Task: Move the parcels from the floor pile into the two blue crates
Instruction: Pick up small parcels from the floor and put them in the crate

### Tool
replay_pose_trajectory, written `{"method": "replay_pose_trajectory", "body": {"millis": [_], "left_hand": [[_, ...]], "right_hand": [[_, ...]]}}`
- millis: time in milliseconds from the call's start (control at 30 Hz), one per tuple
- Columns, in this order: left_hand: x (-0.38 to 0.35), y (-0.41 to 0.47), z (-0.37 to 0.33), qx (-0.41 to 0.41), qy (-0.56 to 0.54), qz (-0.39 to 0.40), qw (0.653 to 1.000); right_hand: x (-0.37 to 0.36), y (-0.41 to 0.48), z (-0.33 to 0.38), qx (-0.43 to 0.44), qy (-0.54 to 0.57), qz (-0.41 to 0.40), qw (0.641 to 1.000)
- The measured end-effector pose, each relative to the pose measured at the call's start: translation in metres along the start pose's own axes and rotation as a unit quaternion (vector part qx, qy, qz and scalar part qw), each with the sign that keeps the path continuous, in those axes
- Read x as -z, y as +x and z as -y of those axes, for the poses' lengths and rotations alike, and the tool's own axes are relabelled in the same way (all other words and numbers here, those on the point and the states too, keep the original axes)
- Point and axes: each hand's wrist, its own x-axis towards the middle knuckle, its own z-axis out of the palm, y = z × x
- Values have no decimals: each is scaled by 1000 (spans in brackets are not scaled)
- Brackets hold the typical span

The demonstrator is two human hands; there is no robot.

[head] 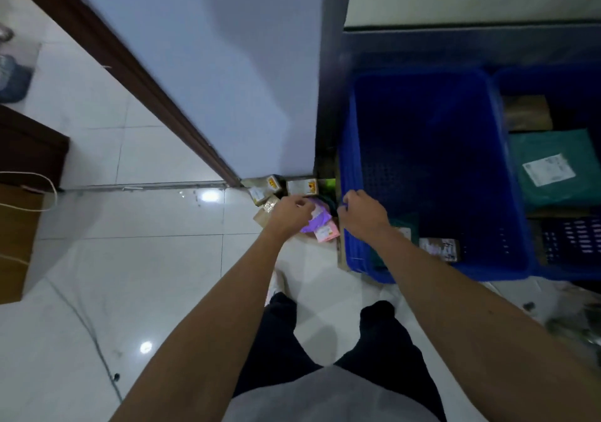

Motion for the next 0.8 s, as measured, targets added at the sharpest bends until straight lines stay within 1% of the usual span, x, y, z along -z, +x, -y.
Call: {"method": "replay_pose_trajectory", "body": {"millis": [133, 200, 333, 433, 500, 633, 800], "left_hand": [[44, 31, 56, 46, 28, 4, 999], [56, 48, 79, 71, 14, 10, 997], [66, 98, 127, 117, -15, 1, 993], [58, 138, 177, 160, -39, 5, 986], [48, 163, 214, 175, -29, 14, 984], [31, 211, 288, 231, -46, 1, 972], [2, 285, 353, 250, -65, 7, 966]], "right_hand": [[-41, 28, 48, 15, -29, 25, 999], [-62, 45, 60, 10, -35, 48, 998], [-112, 95, 70, 14, -41, 68, 997], [-160, 132, 67, 47, -82, 106, 990], [-196, 164, 58, 41, -98, 118, 987], [-271, 223, 44, 41, -129, 152, 979], [-348, 292, 30, 24, -125, 176, 976]]}}
